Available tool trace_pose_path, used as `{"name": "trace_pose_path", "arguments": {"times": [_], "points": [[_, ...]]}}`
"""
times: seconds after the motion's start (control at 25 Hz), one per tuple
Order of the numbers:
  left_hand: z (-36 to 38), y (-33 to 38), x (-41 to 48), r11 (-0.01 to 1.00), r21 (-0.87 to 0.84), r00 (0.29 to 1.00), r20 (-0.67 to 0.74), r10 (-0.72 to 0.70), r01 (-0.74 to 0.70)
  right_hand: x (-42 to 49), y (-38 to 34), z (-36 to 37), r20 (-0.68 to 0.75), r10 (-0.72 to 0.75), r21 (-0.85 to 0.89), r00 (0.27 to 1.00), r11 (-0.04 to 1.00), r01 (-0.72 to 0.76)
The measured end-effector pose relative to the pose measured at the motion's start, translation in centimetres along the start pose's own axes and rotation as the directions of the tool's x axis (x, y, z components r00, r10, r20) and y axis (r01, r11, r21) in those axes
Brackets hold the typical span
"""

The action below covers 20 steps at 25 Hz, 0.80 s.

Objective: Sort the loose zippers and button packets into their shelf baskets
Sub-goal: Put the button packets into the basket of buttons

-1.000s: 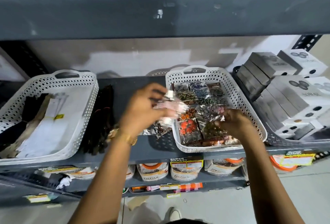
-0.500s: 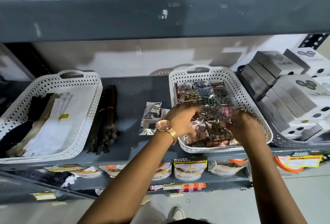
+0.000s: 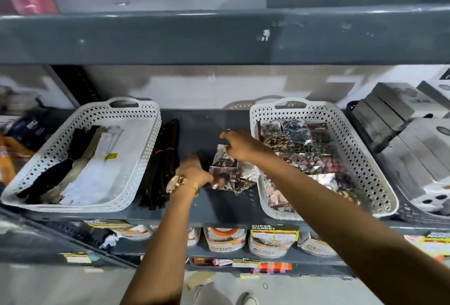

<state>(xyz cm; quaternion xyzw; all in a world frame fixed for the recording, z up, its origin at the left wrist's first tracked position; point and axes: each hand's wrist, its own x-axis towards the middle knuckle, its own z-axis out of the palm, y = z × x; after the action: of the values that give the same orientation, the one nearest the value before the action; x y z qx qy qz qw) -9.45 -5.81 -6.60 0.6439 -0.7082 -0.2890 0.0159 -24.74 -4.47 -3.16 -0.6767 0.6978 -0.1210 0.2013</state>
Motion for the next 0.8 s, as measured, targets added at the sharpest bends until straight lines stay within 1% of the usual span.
{"name": "trace_pose_path", "arguments": {"times": [0.04,0.12,0.16,0.24,0.32,0.4,0.44,0.52,0.56,0.6,0.64,0.68,0.72,0.76,0.8], "points": [[0.2,-0.2,-0.1,0.999,-0.036,1.000,-0.020,-0.020,0.019,1.4,-0.1,0.5,0.057,0.026,-0.075,0.998,0.997,-0.021],[0.4,-0.8,0.0,0.982,-0.176,0.997,-0.001,-0.075,0.074,3.0,-0.2,1.0,0.128,0.080,-0.168,0.989,0.984,-0.058],[0.3,-1.1,0.1,0.965,-0.245,0.996,0.026,-0.089,0.093,3.4,-0.1,1.1,0.129,0.095,-0.177,0.987,0.982,-0.071],[0.0,-1.9,0.2,0.925,-0.364,0.994,0.068,-0.090,0.109,4.0,-0.1,0.9,0.129,0.115,-0.139,0.985,0.986,-0.097],[-0.2,-2.4,-0.2,0.871,-0.480,0.992,0.103,-0.067,0.109,4.4,-0.1,0.3,0.155,0.131,-0.035,0.979,0.991,-0.127],[-0.8,-1.9,-1.1,0.811,-0.583,0.997,0.074,-0.010,0.051,3.7,-0.2,-1.1,0.144,0.120,0.152,0.982,0.978,-0.142],[-1.3,-1.5,-1.4,0.786,-0.618,0.999,0.021,0.035,-0.015,3.0,-0.2,-2.2,0.115,0.106,0.240,0.988,0.962,-0.132],[-2.3,-0.3,-1.9,0.756,-0.616,0.975,-0.163,0.151,-0.220,0.8,0.2,-4.9,0.020,0.053,0.388,0.998,0.920,-0.057],[-2.8,0.7,-2.3,0.718,-0.619,0.946,-0.256,0.198,-0.318,-0.6,0.9,-6.3,-0.047,0.029,0.442,0.998,0.897,-0.005],[-3.1,1.8,-2.7,0.659,-0.632,0.910,-0.340,0.237,-0.408,-2.3,1.8,-7.7,-0.119,0.002,0.468,0.993,0.882,0.055],[-3.3,3.2,-3.2,0.607,-0.617,0.862,-0.420,0.283,-0.501,-4.0,2.9,-8.9,-0.190,-0.031,0.464,0.981,0.878,0.117],[-3.3,4.5,-3.8,0.588,-0.542,0.792,-0.503,0.346,-0.601,-5.8,3.8,-9.9,-0.249,-0.068,0.423,0.966,0.890,0.172],[-3.2,5.8,-4.4,0.586,-0.413,0.702,-0.558,0.443,-0.698,-7.5,4.9,-10.4,-0.291,-0.096,0.364,0.952,0.909,0.203],[-2.9,7.2,-5.1,0.579,-0.260,0.608,-0.564,0.558,-0.773,-9.0,5.9,-10.6,-0.320,-0.097,0.303,0.943,0.932,0.199],[-2.3,8.6,-5.5,0.570,-0.112,0.538,-0.515,0.667,-0.814,-10.3,6.9,-10.4,-0.336,-0.049,0.249,0.941,0.959,0.139]]}}
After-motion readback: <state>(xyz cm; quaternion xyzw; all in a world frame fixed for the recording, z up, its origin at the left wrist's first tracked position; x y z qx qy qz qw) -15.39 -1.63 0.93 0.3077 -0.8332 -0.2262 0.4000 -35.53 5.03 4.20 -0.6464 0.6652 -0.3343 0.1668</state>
